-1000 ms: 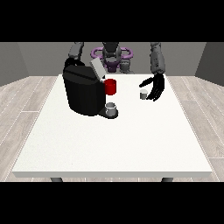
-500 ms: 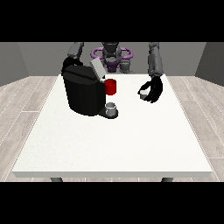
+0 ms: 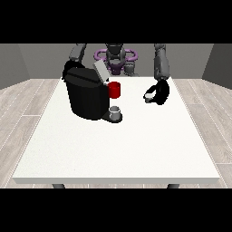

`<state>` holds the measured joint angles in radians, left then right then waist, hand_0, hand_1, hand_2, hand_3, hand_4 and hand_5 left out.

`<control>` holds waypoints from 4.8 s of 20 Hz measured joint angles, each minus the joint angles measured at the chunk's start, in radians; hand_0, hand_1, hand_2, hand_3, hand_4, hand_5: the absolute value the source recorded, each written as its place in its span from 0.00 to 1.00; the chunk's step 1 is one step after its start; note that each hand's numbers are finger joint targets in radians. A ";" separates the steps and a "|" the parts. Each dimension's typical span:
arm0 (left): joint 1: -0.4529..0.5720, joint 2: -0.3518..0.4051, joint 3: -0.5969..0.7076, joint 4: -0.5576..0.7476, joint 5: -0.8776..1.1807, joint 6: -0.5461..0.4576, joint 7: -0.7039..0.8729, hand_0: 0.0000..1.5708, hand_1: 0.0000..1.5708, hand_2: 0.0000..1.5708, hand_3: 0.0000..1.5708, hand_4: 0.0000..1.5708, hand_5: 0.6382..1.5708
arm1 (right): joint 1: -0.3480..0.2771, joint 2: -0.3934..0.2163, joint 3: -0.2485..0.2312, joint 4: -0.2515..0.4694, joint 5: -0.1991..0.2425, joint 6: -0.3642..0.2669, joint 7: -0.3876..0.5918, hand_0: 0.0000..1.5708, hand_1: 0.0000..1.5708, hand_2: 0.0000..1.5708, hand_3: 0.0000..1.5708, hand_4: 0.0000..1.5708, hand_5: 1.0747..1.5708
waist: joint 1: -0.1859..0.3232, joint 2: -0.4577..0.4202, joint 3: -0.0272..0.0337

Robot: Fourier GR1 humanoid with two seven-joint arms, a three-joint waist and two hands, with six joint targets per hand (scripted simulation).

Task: Insert the coffee pod into the coffee machine and close the lid

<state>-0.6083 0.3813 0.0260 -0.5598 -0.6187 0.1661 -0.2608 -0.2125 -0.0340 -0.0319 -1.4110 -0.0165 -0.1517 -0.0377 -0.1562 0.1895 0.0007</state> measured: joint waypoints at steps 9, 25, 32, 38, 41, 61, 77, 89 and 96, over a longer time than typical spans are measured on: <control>-0.105 0.008 -0.001 -0.049 0.010 -0.115 -0.036 0.84 0.84 0.88 0.86 0.37 1.00 | -0.013 -0.003 -0.034 0.087 -0.018 0.005 -0.031 0.00 0.00 0.00 0.00 0.31 1.00 | 0.021 -0.036 -0.0006; -0.273 0.025 0.022 -0.116 0.010 -0.276 0.039 0.80 0.80 0.84 0.81 0.34 1.00 | -0.028 0.014 -0.003 0.121 -0.020 0.015 -0.050 0.00 0.00 0.00 0.00 0.32 1.00 | -0.016 -0.079 -0.0006; -0.388 0.065 0.072 -0.111 0.019 -0.290 0.090 0.77 0.77 0.79 0.76 0.31 1.00 | -0.054 0.018 0.024 0.081 -0.001 0.012 -0.034 0.00 0.00 0.00 0.00 0.32 1.00 | -0.072 -0.043 -0.0006; -0.477 0.094 0.104 -0.092 0.021 -0.292 0.124 0.82 0.82 0.85 0.81 0.33 1.00 | -0.096 0.011 0.034 0.029 0.001 0.013 0.014 0.00 0.00 0.00 0.00 0.35 1.00 | -0.130 0.000 -0.0006; -0.503 0.091 0.101 -0.095 0.017 -0.306 0.136 0.80 0.80 0.84 0.79 0.32 1.00 | -0.104 -0.001 0.019 0.035 0.003 0.009 0.011 0.00 0.00 0.00 0.00 0.33 1.00 | -0.127 0.007 -0.0007; -0.545 0.046 0.086 -0.069 -0.026 -0.281 0.140 0.75 0.75 0.80 0.76 0.32 1.00 | -0.118 -0.002 -0.006 0.015 -0.003 -0.012 0.014 0.00 0.00 0.00 0.00 0.33 1.00 | -0.142 0.054 -0.0004; -0.560 0.049 0.097 -0.057 -0.039 -0.295 0.142 0.78 0.78 0.81 0.75 0.31 1.00 | -0.095 -0.003 -0.023 0.025 -0.018 -0.004 -0.030 0.00 0.00 0.00 0.00 0.28 1.00 | -0.135 0.071 0.0006; -0.567 0.059 0.096 -0.045 -0.056 -0.314 0.136 0.69 0.69 0.72 0.61 0.26 1.00 | -0.105 -0.003 -0.018 0.018 -0.008 -0.018 -0.013 0.00 0.00 0.00 0.00 0.28 1.00 | -0.138 0.084 0.0003; -0.575 0.050 0.083 -0.060 -0.078 -0.297 0.131 0.68 0.68 0.71 0.61 0.23 1.00 | -0.119 0.000 -0.030 0.045 -0.014 -0.019 -0.053 0.00 0.00 0.00 0.00 0.26 1.00 | -0.123 0.094 0.0008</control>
<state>-1.1834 0.4318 0.1093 -0.6202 -0.6965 -0.1305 -0.1297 -0.3310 -0.0336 -0.0622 -1.3664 -0.0310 -0.1702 -0.0906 -0.2788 0.2833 0.0015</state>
